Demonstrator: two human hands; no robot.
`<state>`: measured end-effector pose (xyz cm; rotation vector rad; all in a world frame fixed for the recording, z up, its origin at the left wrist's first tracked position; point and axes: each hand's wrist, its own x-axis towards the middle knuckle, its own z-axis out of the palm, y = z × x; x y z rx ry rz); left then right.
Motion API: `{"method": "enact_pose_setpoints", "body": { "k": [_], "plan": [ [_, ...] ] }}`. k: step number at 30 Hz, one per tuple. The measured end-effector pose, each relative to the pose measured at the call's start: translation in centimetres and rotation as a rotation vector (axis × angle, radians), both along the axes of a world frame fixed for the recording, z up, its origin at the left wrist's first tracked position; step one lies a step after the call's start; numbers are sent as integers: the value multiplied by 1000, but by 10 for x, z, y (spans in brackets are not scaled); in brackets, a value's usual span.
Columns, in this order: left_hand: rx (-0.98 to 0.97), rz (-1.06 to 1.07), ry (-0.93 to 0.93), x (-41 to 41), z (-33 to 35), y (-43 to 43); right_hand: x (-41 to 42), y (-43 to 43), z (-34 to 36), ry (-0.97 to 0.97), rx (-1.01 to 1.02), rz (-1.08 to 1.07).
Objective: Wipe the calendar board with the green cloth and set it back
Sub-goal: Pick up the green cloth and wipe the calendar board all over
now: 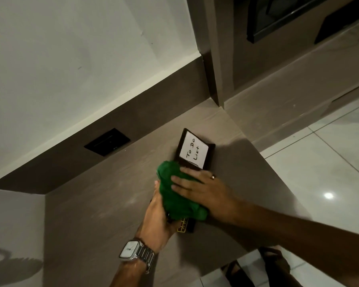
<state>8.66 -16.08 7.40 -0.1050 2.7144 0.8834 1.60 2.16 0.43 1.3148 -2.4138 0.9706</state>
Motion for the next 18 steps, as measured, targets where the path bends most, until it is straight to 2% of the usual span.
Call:
{"method": "enact_pose_setpoints", "body": {
  "k": [2,6,9,13,14,16,18],
  "plan": [
    [7,-14,20,-1,2,1,-8,8,-5,8,7,-10],
    [-56,-51,37,-2,3,0,-49,19,6,-187,-54,-287],
    [-29,-48,20,-2,3,0,-27,7,2,-219,-76,-369],
    [-34,-107,30,-2,0,-2,31,2,-12,-56,17,-57],
    [-39,-125,41,-2,1,-3,35,6,-14,-41,47,-37],
    [-41,-133,32,-4,5,-4,30,13,-15,-65,33,-166],
    [-44,-134,8,-4,8,-6,21,21,-12,-170,-6,-358]
  ]
}}
